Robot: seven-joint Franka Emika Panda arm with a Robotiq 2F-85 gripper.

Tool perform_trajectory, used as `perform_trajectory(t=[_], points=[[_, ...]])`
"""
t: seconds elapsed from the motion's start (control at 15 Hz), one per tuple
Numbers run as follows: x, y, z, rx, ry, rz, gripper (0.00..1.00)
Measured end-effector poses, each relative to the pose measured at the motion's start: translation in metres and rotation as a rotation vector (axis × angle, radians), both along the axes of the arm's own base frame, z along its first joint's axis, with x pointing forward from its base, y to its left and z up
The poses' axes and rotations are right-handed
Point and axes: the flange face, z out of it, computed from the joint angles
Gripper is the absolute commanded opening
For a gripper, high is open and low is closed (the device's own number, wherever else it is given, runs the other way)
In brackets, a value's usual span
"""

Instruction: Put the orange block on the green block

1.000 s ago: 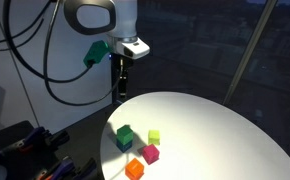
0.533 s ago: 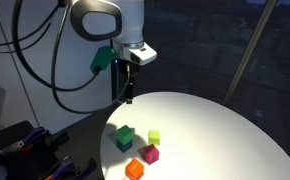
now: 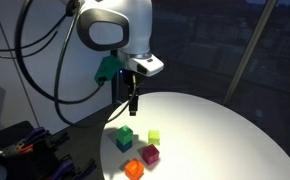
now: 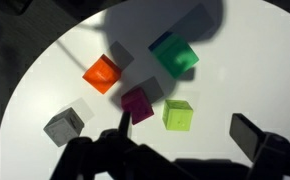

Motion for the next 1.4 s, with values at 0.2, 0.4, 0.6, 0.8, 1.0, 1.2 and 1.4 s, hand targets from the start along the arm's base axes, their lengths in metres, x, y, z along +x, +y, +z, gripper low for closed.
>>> perform_trajectory(t=[0.2,0.4,0.6,0.8,1.0,1.2,1.4], points=[[-0.006,-0.012,-0.008,-0.017,0.027,0.002,1.00],[-0.010,-0.020,-0.016,-0.019,0.040,0.028,1.00],[-0.009,-0.023,-0.025,-0.023,0.037,0.080,1.00],[-0.006,-0.022,-0.040,-0.021,0.037,0.126,1.00],[-0.005,-0.022,-0.056,-0.022,0.047,0.163,1.00],[-0.004,-0.023,-0.070,-0.028,0.059,0.185,1.00],[-0.004,-0.024,-0.077,-0.027,0.069,0.192,1.00]])
